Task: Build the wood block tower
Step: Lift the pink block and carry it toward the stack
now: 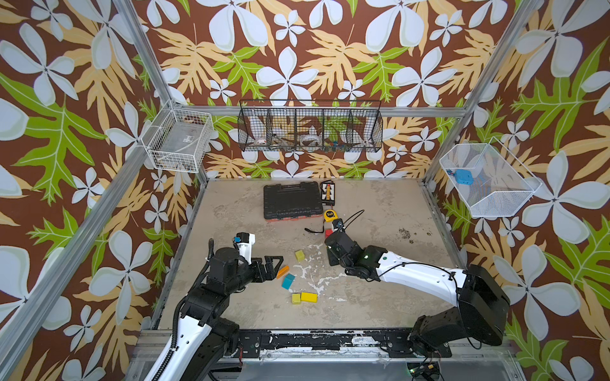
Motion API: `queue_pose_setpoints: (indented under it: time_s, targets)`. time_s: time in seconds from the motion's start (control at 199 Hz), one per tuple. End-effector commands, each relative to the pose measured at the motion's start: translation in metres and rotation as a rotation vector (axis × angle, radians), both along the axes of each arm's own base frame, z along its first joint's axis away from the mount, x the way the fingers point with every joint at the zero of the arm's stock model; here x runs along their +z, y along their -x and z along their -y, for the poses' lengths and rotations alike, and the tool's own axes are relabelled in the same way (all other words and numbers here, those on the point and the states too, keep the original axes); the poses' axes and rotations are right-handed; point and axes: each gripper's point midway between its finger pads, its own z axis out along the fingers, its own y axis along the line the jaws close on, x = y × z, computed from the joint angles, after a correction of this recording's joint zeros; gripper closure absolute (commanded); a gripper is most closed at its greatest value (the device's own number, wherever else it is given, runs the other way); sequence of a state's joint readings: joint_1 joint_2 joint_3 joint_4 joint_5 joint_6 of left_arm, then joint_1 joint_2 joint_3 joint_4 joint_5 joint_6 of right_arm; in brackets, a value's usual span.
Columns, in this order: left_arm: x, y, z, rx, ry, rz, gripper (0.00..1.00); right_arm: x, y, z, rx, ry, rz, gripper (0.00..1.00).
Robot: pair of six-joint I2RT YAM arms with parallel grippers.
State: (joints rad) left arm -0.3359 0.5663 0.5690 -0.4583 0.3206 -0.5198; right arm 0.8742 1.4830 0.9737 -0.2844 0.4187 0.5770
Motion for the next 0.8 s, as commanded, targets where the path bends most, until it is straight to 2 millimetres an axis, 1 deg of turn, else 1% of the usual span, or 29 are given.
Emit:
queue_pose_setpoints:
  time_s: [0.0,0.206,0.271,0.483,0.654,0.794]
  targets:
    - [0.003,-0.002,0.002,-0.009,0.004,0.014,0.00,0.006,-0.027,0.020,-0.081,-0.076,-0.018,0.90]
    - [0.004,-0.001,0.002,-0.010,0.006,0.022,0.00,-0.001,-0.045,0.028,-0.108,-0.074,-0.038,0.90]
    - [0.003,-0.002,0.002,-0.010,0.004,0.016,0.00,-0.007,-0.051,0.031,-0.118,-0.073,-0.061,0.91]
    - [0.004,-0.001,0.002,-0.013,0.007,0.022,0.00,-0.018,-0.067,0.025,-0.121,-0.053,-0.091,0.93]
    - [0.003,-0.001,0.003,-0.014,0.005,0.017,0.00,-0.026,-0.073,0.017,-0.117,-0.045,-0.114,0.93]
    - [0.004,-0.001,0.003,-0.015,0.009,0.021,0.00,-0.033,-0.078,0.018,-0.132,-0.014,-0.125,0.93]
